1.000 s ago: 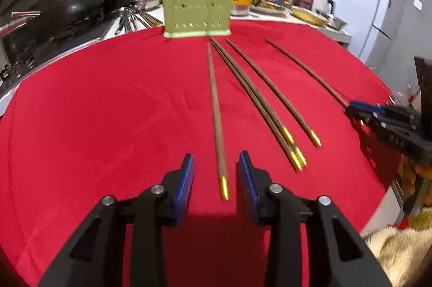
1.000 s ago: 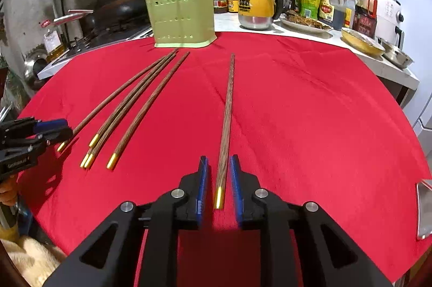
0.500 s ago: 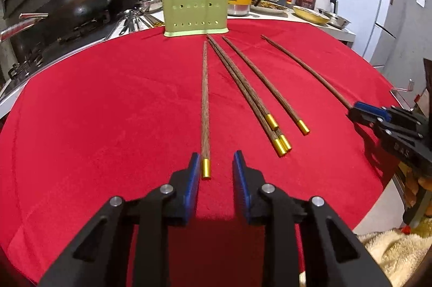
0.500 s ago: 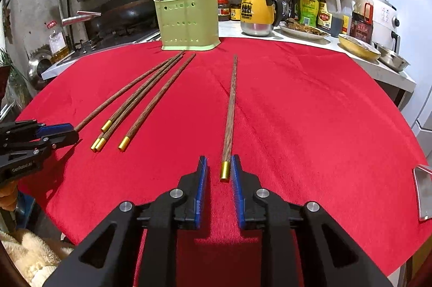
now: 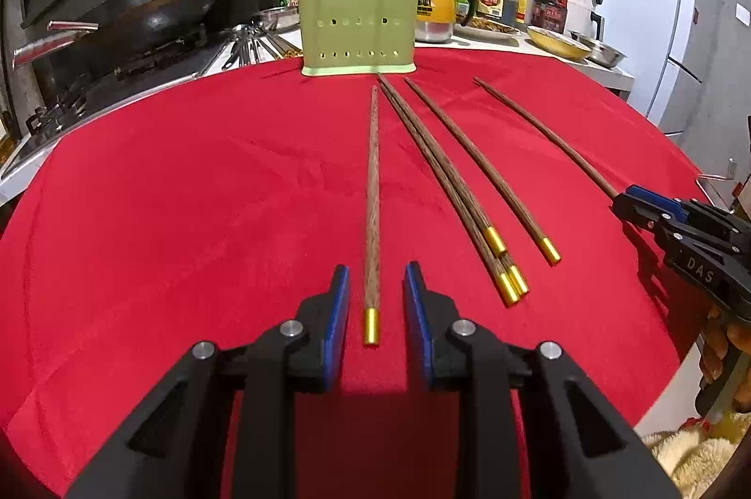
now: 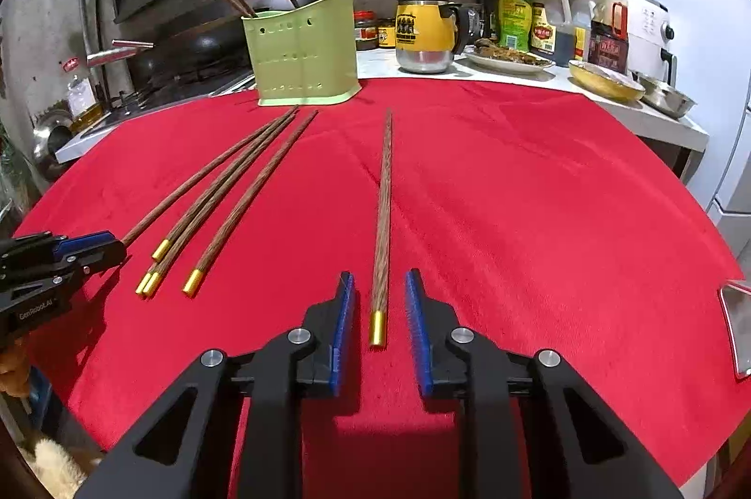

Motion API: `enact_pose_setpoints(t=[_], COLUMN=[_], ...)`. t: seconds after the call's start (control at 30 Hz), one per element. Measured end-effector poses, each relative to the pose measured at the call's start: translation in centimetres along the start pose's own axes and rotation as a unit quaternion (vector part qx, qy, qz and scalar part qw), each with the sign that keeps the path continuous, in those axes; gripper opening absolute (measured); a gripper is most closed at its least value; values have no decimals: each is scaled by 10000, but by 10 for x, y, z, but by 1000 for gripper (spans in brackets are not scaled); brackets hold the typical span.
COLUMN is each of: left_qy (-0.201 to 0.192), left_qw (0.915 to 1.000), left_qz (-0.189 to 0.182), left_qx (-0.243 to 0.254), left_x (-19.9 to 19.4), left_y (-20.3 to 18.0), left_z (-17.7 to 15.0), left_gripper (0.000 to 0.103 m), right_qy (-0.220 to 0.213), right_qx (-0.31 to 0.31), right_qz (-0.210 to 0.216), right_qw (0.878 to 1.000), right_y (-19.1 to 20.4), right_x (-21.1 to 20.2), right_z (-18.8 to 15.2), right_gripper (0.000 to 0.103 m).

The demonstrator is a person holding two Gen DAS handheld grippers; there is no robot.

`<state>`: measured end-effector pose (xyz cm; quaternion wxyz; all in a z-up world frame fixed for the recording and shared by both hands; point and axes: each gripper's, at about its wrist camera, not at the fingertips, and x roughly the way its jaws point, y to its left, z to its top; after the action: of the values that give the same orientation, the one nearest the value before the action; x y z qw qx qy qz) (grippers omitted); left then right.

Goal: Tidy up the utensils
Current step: 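Lift both chopsticks upright and carry them toward the green holder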

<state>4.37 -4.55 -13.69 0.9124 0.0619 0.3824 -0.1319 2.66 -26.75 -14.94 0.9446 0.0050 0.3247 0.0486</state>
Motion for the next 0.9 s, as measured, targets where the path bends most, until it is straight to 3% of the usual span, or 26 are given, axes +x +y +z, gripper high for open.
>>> enact_pose_setpoints(t=[0.07, 0.1, 0.4, 0.57, 0.8, 0.9], left_qy=[-26, -33, -174, -780, -1918, -2239], left_qw=[9998, 9997, 9998, 9967, 9809, 9740], left_qz=[159, 195, -18, 74, 215, 241], left_qx=[114, 121, -115, -232, -224, -245], left_x=[0, 0, -10, -48, -115, -134], left_y=[-2, 0, 14, 30, 45, 50], left_z=[-1, -1, 3, 27, 68, 79], left_gripper=[13, 7, 7, 7, 7, 7], right_qy=[-40, -64, -128, -526, -1208, -1039], right_qx=[-31, -46, 162, 191, 59, -58], right_qz=[-11, -6, 82, 175, 301, 347], right_qw=[10000, 10000, 9998, 9983, 9922, 9940], right_y=[1, 1, -6, -9, -4, 2], right_x=[0, 0, -12, -47, -96, -102], right_z=[-1, -2, 2, 24, 72, 92], right_gripper=[18, 11, 7, 7, 7, 7])
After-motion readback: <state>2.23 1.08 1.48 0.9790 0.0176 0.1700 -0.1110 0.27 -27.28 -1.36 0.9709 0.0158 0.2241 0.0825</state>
